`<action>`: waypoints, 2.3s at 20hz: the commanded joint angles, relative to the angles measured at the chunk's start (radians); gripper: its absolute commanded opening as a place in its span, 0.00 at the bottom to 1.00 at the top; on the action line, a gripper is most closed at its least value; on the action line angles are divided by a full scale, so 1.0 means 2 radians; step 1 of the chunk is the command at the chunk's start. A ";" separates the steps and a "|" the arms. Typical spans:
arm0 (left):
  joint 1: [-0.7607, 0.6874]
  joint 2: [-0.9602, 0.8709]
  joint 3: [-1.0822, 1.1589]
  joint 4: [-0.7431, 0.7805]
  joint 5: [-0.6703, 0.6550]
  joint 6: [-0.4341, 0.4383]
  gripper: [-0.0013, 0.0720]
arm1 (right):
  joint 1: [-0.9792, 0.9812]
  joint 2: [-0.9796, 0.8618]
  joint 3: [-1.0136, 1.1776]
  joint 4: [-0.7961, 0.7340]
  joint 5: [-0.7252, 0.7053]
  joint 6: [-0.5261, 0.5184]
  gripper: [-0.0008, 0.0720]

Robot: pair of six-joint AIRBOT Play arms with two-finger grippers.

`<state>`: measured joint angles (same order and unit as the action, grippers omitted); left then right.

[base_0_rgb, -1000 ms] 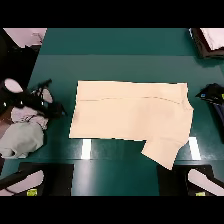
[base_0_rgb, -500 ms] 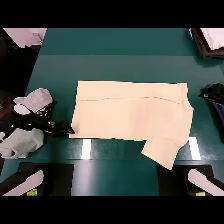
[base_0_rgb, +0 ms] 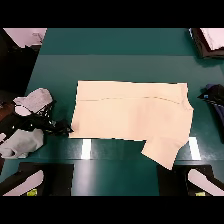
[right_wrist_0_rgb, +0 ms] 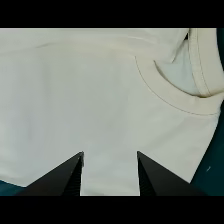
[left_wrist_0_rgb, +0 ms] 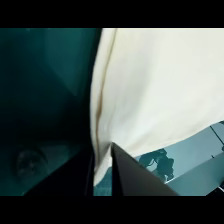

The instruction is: Fold the shirts.

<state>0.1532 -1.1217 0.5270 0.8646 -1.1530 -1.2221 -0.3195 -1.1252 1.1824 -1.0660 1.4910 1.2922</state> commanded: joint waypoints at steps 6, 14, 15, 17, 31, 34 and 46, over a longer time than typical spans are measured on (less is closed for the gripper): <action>0.000 0.003 0.026 -0.016 -0.020 0.031 0.05 | -0.001 0.053 -0.121 -0.091 0.042 0.057 0.53; 0.000 0.003 0.056 -0.019 -0.020 0.036 0.05 | -0.004 0.153 -0.333 -0.097 0.043 0.088 0.76; 0.000 0.003 0.056 -0.019 -0.021 0.036 0.05 | -0.004 0.158 -0.347 -0.097 0.034 0.094 0.76; 0.000 0.003 0.056 -0.019 -0.022 0.036 0.05 | -0.004 0.161 -0.368 -0.093 0.006 0.098 0.75; 0.000 0.003 0.059 -0.010 -0.037 0.043 0.05 | 0.057 0.161 -0.369 -0.078 -0.045 0.092 0.04; 0.000 0.037 0.067 0.039 -0.050 0.018 0.05 | 0.082 0.169 -0.316 -0.173 0.039 0.092 0.03; -0.013 0.183 0.078 0.031 -0.120 -0.067 0.05 | 0.160 0.247 -0.248 -0.209 0.051 0.083 0.03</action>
<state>0.1444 -0.7601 0.6685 0.9936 -1.4483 -1.3312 -0.0414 -0.6132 0.6670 -1.4784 1.6478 1.4590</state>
